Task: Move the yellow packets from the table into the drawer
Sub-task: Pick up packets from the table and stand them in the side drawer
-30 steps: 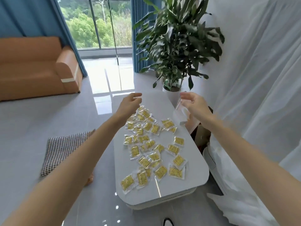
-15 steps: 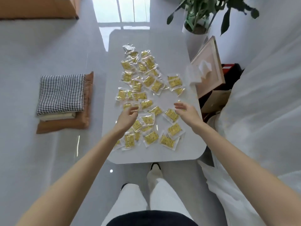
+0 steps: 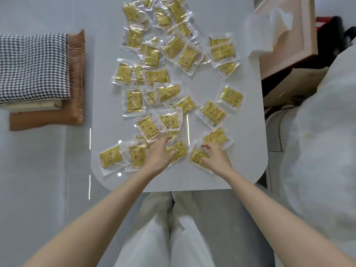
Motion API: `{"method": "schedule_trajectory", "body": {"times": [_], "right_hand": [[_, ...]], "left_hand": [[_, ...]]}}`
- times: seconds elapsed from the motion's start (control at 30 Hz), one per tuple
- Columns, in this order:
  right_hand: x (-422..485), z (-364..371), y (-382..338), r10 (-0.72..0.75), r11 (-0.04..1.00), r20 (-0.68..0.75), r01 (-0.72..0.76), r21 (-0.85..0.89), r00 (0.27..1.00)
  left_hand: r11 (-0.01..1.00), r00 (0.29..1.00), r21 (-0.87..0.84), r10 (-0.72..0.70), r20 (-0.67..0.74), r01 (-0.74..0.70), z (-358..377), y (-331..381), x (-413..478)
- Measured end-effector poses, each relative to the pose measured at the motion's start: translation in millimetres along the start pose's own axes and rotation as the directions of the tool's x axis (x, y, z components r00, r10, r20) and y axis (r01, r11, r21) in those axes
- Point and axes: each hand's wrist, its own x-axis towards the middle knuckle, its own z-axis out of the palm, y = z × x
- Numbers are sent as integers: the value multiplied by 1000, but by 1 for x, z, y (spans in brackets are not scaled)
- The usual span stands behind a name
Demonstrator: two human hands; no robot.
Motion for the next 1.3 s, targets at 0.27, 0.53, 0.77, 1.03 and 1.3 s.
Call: {"method": "schedule_trajectory", "body": {"times": [0.27,0.53,0.77,1.03,1.3], "right_hand": [[42,56,42,-114,867,-175,12,-497,978],[57,61,37,-81,848,-224,-51,-528,971],[45,65,40,-180,783,-265,-25,-622,947],[16,49,15,16,966,-207,39,257,978],[47,41,-30,89,879,-177,6,477,980]], "left_hand": [[918,995,396,56,-88,-16,65,-38,60],[910,985,412,30,-171,44,73,-46,71],[910,989,411,5,-148,57,74,-50,68],[916,985,-373,-169,-24,148,19,-50,54],[710,783,-527,-609,-125,467,-28,-79,111]]}}
